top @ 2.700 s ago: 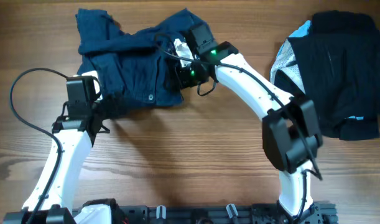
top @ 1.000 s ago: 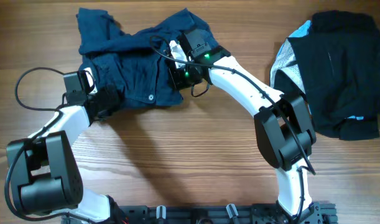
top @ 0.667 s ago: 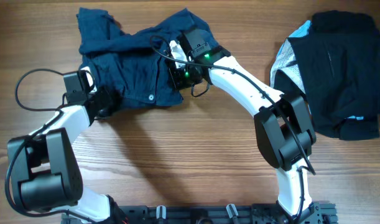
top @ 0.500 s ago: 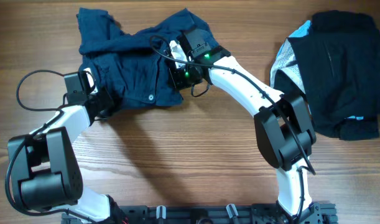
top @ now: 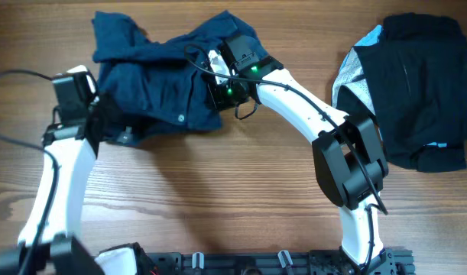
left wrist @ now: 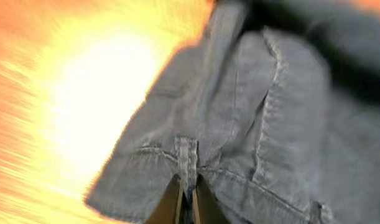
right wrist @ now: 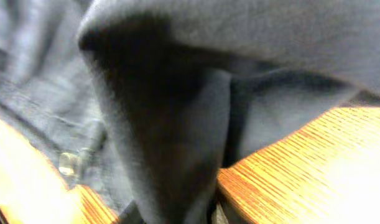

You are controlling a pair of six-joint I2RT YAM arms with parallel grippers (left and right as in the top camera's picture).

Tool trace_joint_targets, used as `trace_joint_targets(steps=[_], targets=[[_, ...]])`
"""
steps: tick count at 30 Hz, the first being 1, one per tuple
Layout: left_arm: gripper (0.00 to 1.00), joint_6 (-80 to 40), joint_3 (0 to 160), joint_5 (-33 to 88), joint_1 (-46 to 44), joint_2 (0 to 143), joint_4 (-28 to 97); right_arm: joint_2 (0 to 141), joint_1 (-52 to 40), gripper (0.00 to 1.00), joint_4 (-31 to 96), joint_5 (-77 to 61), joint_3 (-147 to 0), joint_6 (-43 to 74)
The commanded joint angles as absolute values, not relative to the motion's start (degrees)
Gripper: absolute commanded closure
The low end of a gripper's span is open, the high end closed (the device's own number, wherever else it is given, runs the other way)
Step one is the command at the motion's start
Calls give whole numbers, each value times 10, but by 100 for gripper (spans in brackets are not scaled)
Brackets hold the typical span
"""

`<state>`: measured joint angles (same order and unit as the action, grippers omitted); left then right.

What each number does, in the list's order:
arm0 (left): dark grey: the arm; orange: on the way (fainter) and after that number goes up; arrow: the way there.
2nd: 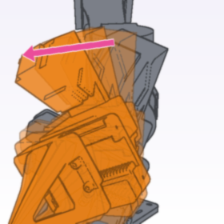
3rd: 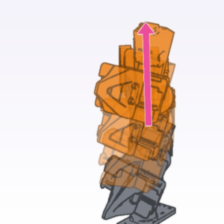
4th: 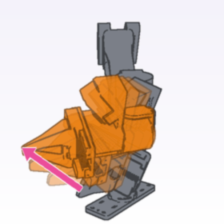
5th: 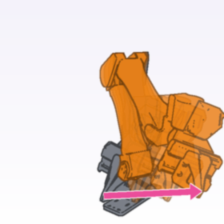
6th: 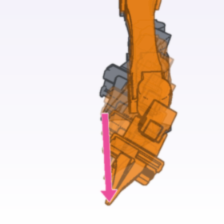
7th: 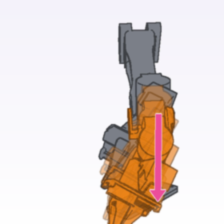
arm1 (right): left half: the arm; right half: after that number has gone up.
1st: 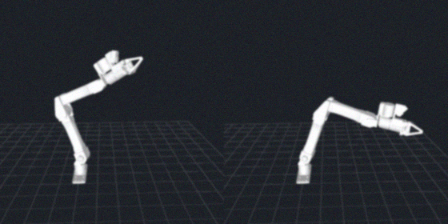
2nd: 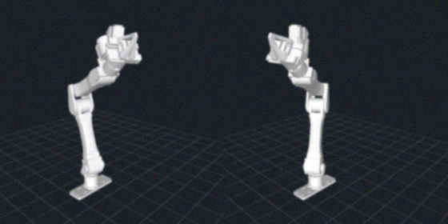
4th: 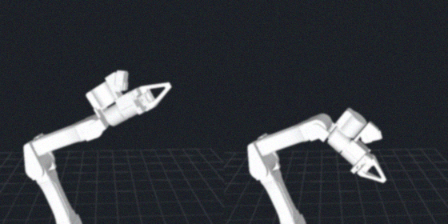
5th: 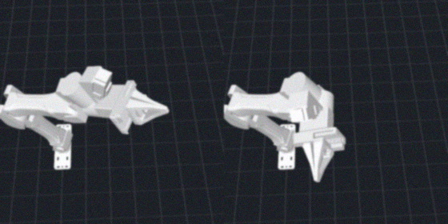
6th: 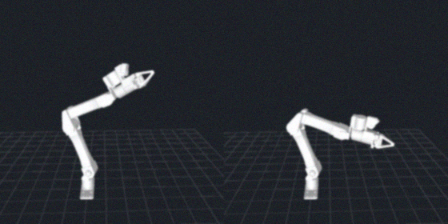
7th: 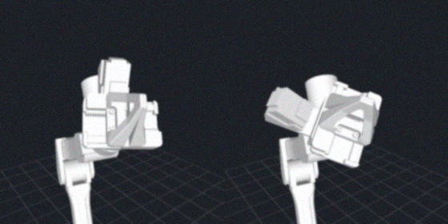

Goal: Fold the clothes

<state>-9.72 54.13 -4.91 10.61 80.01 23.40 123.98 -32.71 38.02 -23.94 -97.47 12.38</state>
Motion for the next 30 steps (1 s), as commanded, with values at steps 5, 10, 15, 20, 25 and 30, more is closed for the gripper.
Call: trace_joint_targets(steps=[5,10,15,20,25,30], targets=[[96,-99,580,-94,108,693,248,1232,-279,37,425,-357,-971,120],[96,-112,629,-102,108,674,247,1232,-271,27,474,-381,-971,121],[96,-112,676,-102,108,674,245,1232,-279,28,490,-396,-971,157],[96,-112,680,-102,108,674,243,1233,-326,39,460,-414,-970,222],[96,-114,680,-102,108,674,243,1234,-408,51,373,-401,-953,330],[96,-114,680,-102,108,674,243,1234,-446,62,212,-399,-865,450]])
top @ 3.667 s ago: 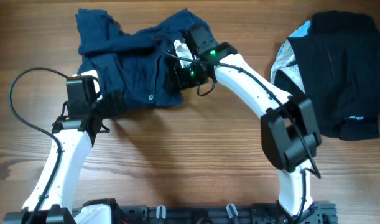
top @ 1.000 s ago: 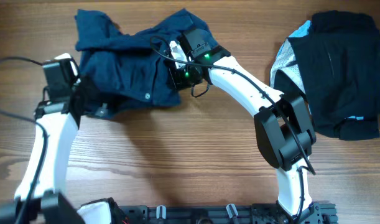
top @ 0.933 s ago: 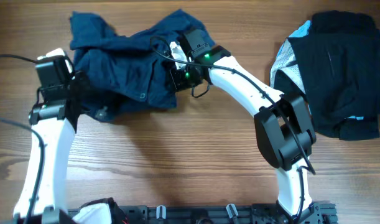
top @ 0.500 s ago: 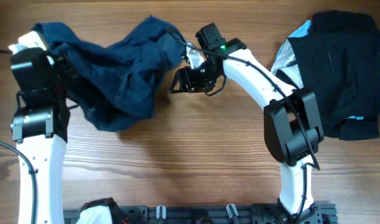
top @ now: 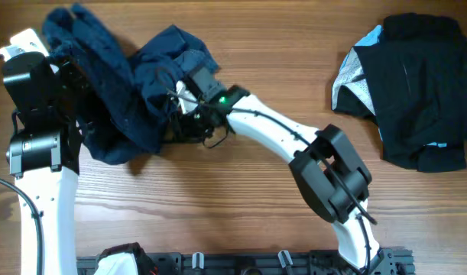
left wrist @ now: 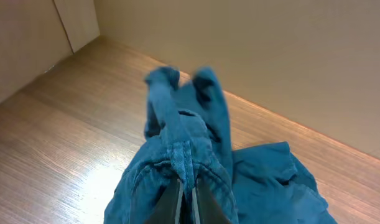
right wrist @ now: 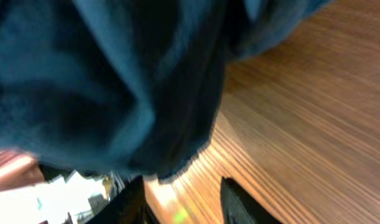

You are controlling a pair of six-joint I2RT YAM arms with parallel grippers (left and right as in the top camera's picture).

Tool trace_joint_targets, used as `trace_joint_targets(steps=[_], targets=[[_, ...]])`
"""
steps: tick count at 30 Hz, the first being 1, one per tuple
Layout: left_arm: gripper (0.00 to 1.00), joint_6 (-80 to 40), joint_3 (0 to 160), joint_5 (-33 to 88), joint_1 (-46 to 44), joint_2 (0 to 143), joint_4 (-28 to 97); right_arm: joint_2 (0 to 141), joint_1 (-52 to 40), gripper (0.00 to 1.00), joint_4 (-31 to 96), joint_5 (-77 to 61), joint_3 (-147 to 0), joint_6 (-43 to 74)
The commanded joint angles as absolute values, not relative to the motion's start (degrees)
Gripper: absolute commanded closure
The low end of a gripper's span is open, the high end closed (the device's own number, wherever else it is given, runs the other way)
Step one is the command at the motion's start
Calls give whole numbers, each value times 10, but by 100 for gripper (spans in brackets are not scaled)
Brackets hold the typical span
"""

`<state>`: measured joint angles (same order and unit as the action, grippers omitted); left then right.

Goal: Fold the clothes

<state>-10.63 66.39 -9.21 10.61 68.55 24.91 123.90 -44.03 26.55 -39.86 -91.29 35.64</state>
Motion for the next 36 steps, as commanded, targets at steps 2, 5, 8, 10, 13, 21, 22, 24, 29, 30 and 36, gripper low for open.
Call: trace_joint_targets(steps=[2,5,8,10,13,21,22,24,29,30,36], targets=[[96,-114,680,-102,108,674,243,1234,-452,62,128,-399,-827,476],[96,-114,680,-102,108,674,243,1234,-461,58,54,-373,-801,496],[96,-114,680,-102,108,674,243,1234,-474,50,22,-335,-801,495],[96,-114,680,-102,108,674,245,1234,-485,48,-14,-327,-801,497],[96,-114,680,-102,108,674,247,1234,-494,58,-29,-314,-801,501],[96,-114,680,-102,108,674,247,1203,-414,96,102,-338,-804,393],[96,-114,681,-102,108,674,247,1187,-388,96,137,-349,-808,362],[96,-114,685,-102,108,674,247,1155,-337,96,211,-361,-824,303],[96,-117,717,-99,107,674,250,1065,-204,96,437,-360,-939,137],[96,-125,724,-99,106,673,252,1054,-191,96,464,-360,-960,119],[96,-129,761,-79,106,651,273,1026,-152,96,615,-289,-1115,42]])
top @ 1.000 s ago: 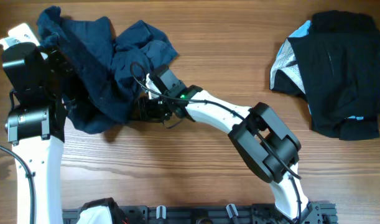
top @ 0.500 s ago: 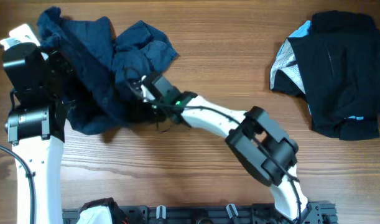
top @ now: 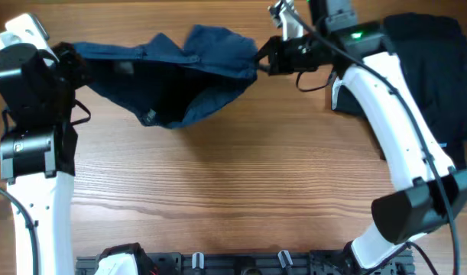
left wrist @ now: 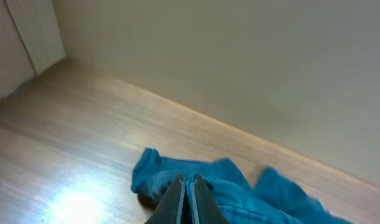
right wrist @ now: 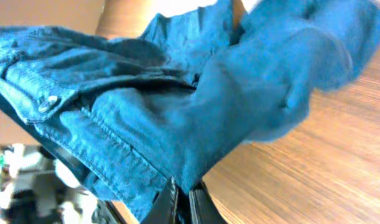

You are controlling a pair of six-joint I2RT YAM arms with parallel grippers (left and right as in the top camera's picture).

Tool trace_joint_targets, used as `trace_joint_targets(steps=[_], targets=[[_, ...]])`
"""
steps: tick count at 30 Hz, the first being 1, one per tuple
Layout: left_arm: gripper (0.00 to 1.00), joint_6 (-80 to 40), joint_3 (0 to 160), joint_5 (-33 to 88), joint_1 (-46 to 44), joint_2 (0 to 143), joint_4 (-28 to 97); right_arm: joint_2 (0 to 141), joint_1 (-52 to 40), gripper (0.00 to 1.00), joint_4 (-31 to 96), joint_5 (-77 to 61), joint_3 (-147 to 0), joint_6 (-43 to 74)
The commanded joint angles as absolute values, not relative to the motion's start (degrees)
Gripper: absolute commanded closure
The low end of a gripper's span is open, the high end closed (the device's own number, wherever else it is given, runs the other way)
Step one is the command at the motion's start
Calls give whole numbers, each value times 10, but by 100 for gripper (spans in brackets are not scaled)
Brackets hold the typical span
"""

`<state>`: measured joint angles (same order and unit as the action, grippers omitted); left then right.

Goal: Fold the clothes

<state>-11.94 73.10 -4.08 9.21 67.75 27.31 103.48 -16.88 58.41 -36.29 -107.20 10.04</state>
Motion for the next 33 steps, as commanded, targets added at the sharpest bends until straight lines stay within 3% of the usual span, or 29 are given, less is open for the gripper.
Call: trace_joint_targets(steps=[1,7,15,20,25,29,33], targets=[[96,-129,761,-76,106,645,276,1026,-151,96,623,-289,-1124,42],[96,-129,762,-67,106,620,284,1025,-121,96,649,-285,-1145,42],[96,-155,762,-67,106,556,234,1020,-67,96,738,-204,-1365,-1],[96,-173,762,-59,106,501,237,1005,-67,96,779,-187,-1391,-12],[96,-205,762,64,106,508,302,1010,-67,96,795,-187,-1391,-13],[96,-204,762,230,103,570,389,1010,-67,96,794,-187,-1391,-13],[96,-198,762,262,55,661,461,1010,-67,96,793,-187,-1391,-13]])
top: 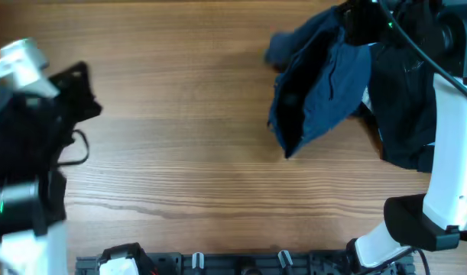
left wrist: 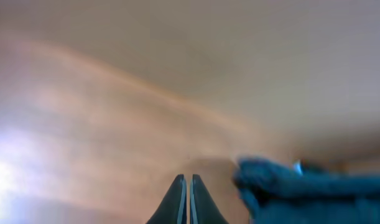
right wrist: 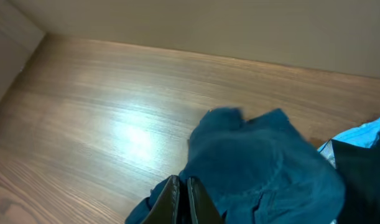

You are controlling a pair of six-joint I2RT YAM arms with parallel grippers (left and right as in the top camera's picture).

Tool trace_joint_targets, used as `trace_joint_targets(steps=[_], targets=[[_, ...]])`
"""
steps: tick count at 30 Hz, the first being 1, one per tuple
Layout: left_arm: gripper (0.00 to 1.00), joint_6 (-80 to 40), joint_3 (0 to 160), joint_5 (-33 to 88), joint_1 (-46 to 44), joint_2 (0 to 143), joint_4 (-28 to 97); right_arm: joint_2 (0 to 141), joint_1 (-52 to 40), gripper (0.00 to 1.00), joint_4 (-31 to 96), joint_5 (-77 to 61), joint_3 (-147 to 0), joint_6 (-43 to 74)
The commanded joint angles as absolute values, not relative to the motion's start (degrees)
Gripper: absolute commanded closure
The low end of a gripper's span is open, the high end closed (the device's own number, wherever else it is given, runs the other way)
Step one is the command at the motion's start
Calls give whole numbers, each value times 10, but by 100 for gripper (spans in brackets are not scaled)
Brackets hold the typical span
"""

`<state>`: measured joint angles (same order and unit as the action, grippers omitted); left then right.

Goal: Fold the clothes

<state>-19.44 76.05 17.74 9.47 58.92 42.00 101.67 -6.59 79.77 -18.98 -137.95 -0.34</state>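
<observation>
A blue denim garment [top: 317, 84] hangs bunched from my right gripper [right wrist: 182, 200], which is shut on its upper edge at the far right of the table [top: 179, 153]. In the right wrist view the blue cloth [right wrist: 264, 168] drops away below the fingers. My left gripper [left wrist: 188, 200] is shut with nothing between its fingers. The left wrist view is blurred, and the garment [left wrist: 314, 186] shows only at its lower right. The left arm [top: 42, 130] stands at the table's left side, far from the garment.
A pile of black clothing [top: 409, 92] with a grey and light-blue piece lies at the right, just behind the hanging garment. The right arm [top: 451, 137] runs along the right edge. A black rail [top: 241, 263] lines the front edge.
The garment was stretched between both grippers over the far side of the table. Now the left gripper has let go and is shut empty, and the garment hangs from the right gripper at the far right.
The blue garment lay crumpled at the far left-centre with both grippers at it. Then the left gripper held it up at the far left. Then both held it spread between them. Now only the right gripper holds it, beside the black pile.
</observation>
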Motion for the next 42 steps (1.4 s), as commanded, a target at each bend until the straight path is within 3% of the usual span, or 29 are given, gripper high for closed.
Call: trace_joint_targets(steps=[1,8,12,21,23,25,27,33,42], targets=[[93,-198,762,262,42,679,473,1010,-67,96,793,-187,-1391,-13],[47,-184,761,265,-117,828,484,1010,-67,96,793,-186,-1391,-13],[31,-187,761,266,-183,888,466,1010,-67,92,793,-178,-1391,-13],[32,-215,760,248,-319,958,420,1010,-67,90,794,-178,-1391,-15],[32,-216,760,229,-325,958,420,1012,-67,85,803,-178,-1391,-15],[32,-220,760,213,-319,958,419,1019,-67,73,834,-175,-1391,-13],[33,-231,760,198,-301,958,419,1027,-67,67,865,-160,-1385,4],[34,-267,760,199,-175,958,414,1037,-68,63,886,-140,-1267,31],[34,-290,760,227,13,958,410,1038,-167,54,783,-25,-1029,72]])
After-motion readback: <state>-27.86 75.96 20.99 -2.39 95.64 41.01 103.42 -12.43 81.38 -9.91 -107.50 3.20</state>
